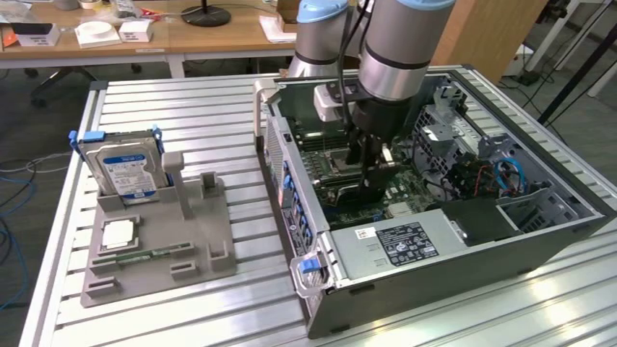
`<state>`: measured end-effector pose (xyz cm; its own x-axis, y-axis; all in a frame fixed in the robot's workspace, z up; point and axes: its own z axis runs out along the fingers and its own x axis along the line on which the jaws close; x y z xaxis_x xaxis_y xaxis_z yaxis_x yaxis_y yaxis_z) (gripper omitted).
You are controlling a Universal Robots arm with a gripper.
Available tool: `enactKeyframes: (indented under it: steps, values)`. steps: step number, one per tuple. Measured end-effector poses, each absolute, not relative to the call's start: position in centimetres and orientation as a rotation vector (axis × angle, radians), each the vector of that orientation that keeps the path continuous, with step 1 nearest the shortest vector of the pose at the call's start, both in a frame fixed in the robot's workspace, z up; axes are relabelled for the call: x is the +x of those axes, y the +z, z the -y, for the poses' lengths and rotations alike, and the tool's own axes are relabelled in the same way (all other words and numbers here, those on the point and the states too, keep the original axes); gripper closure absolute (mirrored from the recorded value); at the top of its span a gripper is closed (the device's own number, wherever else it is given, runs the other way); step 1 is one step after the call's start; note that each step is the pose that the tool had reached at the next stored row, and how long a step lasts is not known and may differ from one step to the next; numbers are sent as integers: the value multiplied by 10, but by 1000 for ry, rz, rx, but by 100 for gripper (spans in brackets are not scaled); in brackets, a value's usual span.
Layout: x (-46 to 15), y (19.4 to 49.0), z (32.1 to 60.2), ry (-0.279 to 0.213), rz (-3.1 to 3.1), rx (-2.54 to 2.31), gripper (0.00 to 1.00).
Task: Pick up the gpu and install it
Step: 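Press down on the gpu until it lock into place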
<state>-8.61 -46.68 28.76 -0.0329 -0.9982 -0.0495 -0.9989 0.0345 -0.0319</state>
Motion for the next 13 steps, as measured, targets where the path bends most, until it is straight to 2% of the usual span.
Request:
enactKeyframes:
  steps: [9,10,12,13]
  values:
    - [-86,289,467,18,-2217,-2143,38]
    - [-86,289,467,18,-2217,-2143,39]
    - [-86,289,467,18,-2217,-2143,52]
    - [-86,289,467,18,-2217,-2143,52]
